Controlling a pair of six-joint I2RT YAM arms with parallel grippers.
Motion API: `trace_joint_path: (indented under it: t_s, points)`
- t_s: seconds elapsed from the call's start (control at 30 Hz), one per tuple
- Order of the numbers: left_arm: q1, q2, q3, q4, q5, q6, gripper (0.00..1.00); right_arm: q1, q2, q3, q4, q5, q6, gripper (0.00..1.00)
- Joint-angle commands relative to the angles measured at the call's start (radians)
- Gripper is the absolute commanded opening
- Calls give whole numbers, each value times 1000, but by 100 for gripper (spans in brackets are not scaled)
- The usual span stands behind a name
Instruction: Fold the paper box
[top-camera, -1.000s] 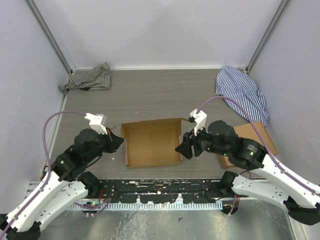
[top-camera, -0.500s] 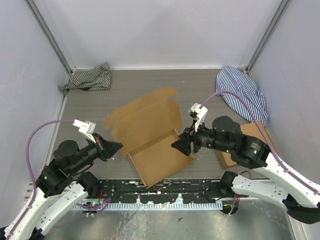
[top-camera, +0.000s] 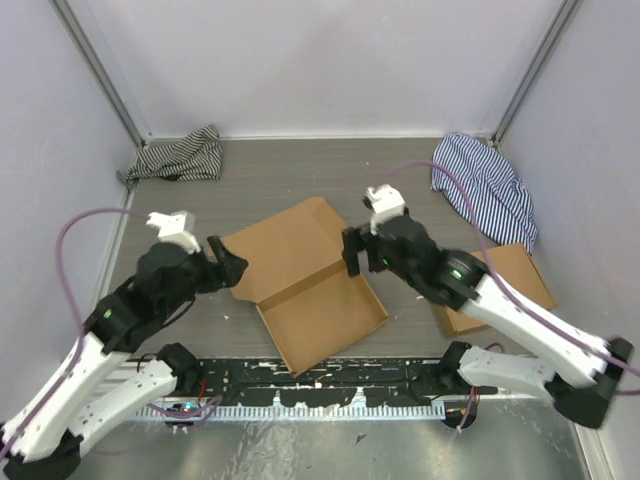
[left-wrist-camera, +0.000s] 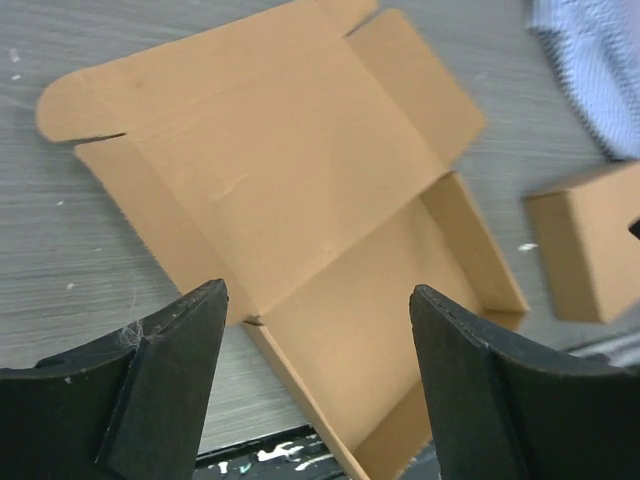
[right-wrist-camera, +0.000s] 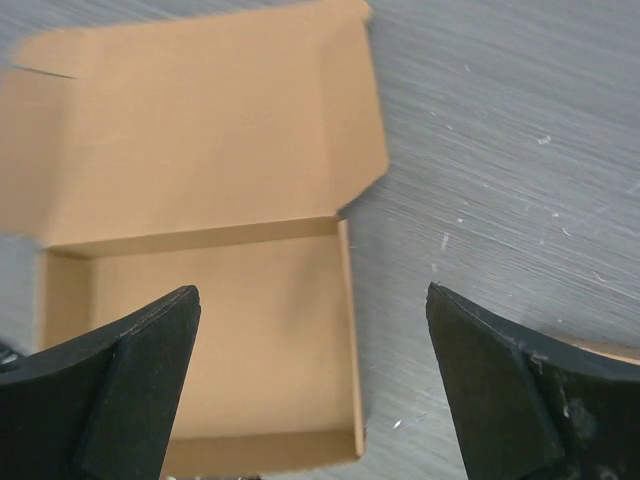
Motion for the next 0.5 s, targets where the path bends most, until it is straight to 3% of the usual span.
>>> trace_joint_path:
  t_s: [0.0, 0.2, 0.47]
  points:
    - [-1, 250, 72, -68, -142, -39, 81, -167, 294, 122, 66, -36, -48, 99]
    - [30, 458, 99, -110, -158, -71, 70, -446, 560, 280, 179, -325, -72, 94]
    - [46, 328, -16, -64, -156, -108, 65, -481, 768, 397, 239, -600, -147, 85]
